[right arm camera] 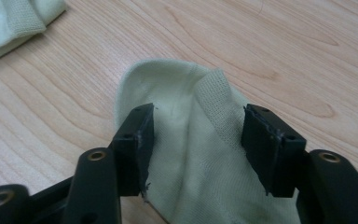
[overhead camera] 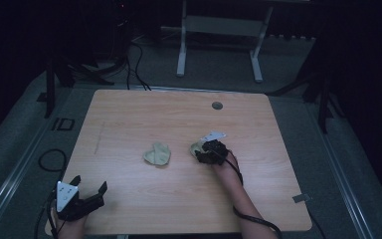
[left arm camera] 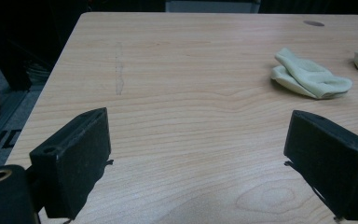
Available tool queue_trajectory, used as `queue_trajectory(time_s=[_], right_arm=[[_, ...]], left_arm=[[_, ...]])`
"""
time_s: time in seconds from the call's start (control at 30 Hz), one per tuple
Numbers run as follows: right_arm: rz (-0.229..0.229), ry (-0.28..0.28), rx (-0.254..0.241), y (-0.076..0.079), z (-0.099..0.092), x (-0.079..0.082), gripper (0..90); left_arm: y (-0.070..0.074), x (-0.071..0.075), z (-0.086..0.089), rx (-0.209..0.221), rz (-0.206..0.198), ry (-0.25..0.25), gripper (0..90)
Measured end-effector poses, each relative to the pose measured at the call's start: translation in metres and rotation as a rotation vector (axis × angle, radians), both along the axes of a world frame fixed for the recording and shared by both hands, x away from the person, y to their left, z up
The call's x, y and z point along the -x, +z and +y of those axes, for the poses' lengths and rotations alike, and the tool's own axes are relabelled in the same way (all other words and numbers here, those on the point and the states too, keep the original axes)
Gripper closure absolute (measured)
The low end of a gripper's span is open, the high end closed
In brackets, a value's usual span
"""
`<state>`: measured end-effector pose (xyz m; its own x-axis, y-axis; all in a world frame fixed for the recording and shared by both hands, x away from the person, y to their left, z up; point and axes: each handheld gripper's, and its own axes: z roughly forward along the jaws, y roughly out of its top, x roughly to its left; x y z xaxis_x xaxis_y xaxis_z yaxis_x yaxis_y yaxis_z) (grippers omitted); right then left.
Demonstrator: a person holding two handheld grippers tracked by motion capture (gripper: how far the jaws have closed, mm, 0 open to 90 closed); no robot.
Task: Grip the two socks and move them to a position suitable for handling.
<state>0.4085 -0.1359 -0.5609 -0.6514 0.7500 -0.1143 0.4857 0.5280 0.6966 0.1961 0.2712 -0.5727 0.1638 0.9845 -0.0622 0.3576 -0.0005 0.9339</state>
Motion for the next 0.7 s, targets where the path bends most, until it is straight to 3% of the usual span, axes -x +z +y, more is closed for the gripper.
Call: queue_trajectory(time_s=[0.33, 0.43, 0.5, 0.7], right_arm=[[-0.020, 0.003, 0.075, 0.004, 0.004, 0.004, 77.2], [0.003, 0.010, 0.059, 0.007, 0.002, 0.003, 80.1], [0.000, 0.024, 0.075, 0.010, 0.002, 0.006, 81.4], [0.000, 0.026, 0.039, 0.027, 0.001, 0.014, 81.6]], left_arm=[[-0.001, -0.001, -0.001, -0.005, 0.005, -0.002, 7.3], [0.000, -0.001, 0.000, -0.003, 0.005, 0.000, 7.3], [0.000, -0.001, 0.000, 0.000, 0.000, 0.002, 7.3], [0.000, -0.001, 0.000, 0.003, -0.001, -0.001, 7.3]])
